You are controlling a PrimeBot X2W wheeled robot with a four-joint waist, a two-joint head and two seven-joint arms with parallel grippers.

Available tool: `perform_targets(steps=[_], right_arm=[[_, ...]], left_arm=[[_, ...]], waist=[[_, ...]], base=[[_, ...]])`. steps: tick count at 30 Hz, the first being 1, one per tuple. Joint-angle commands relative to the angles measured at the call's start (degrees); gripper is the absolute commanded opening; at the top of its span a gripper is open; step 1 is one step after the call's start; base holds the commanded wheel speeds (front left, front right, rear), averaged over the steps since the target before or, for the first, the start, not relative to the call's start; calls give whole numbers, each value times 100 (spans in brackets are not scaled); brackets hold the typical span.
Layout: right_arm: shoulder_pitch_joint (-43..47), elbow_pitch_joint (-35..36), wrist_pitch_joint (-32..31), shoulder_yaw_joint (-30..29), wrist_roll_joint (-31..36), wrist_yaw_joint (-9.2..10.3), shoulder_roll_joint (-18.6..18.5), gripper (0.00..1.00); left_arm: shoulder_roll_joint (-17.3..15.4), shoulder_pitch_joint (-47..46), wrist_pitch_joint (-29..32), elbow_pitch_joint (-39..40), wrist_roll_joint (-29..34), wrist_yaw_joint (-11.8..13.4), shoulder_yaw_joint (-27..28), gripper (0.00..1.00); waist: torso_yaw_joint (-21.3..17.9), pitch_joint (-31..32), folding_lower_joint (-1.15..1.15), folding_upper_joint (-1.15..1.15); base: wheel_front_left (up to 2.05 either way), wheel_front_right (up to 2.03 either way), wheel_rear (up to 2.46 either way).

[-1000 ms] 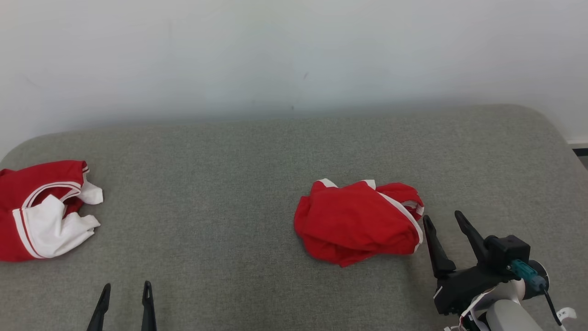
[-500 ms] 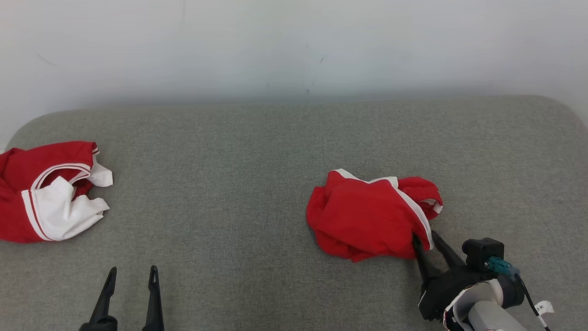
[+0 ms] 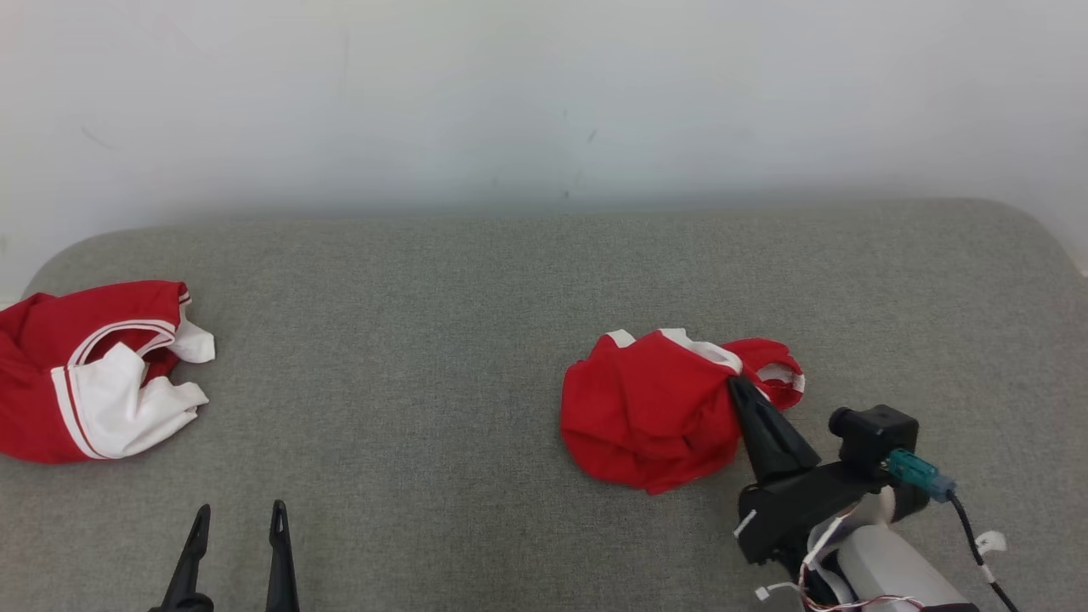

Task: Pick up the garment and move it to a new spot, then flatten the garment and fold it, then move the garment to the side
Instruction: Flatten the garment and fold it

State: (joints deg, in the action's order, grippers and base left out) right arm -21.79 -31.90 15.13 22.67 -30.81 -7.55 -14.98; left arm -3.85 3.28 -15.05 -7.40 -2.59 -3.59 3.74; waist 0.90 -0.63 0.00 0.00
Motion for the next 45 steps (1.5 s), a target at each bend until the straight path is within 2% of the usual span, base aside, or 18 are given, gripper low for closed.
perform_targets(steps=[1,5,8,12,20,21,22,25,31,38,45], right_arm=[[30,75,2,60,16,13,72,0],[-118,493,2,527,-35,13,264,0],[-273,535,1,923,-133,13,530,0],[-557,246,2,1406,-110,13,831,0],[-869,-555,2,1875,-326,13,1199,0],[-913,-616,2,1937,-331,13,1206,29],[-945,-647,2,1975,-346,13,1210,100],[-954,-579,2,2046,-444,13,1217,100],[-880,-194,1,1570,-198,13,1207,100],[-447,244,2,682,269,13,629,100],[-78,248,2,0,474,13,218,100]], left_arm=[[16,36,-19,13,4,-17,-5,100],[14,-21,-19,-9,-11,-40,-17,100],[20,-93,-19,-25,10,-73,-68,100],[36,-202,-19,-91,14,-78,-163,100],[73,-399,-19,-207,-67,-54,-368,100],[76,-417,-20,-221,-76,-57,-372,100],[78,-436,-20,-232,-86,-52,-379,100],[81,-430,-19,-256,-102,-31,-351,100],[78,-342,-19,-266,-100,-14,-222,100],[57,-186,-19,-249,-72,-42,-116,100],[42,-145,-19,-225,-64,-76,-20,100]], waist=[[15,8,0,0],[101,-41,0,0],[202,-98,0,0],[389,-163,0,0],[635,-251,0,0],[639,-255,0,0],[639,-256,0,0],[589,-226,0,0],[392,-105,0,0],[213,47,0,0],[148,73,0,0]], base=[[0,0,0],[0,0,0],[0,0,0],[0,0,0],[0,0,0],[0,0,0],[0,0,0],[0,0,0],[0,0,0],[0,0,0],[0,0,0]])
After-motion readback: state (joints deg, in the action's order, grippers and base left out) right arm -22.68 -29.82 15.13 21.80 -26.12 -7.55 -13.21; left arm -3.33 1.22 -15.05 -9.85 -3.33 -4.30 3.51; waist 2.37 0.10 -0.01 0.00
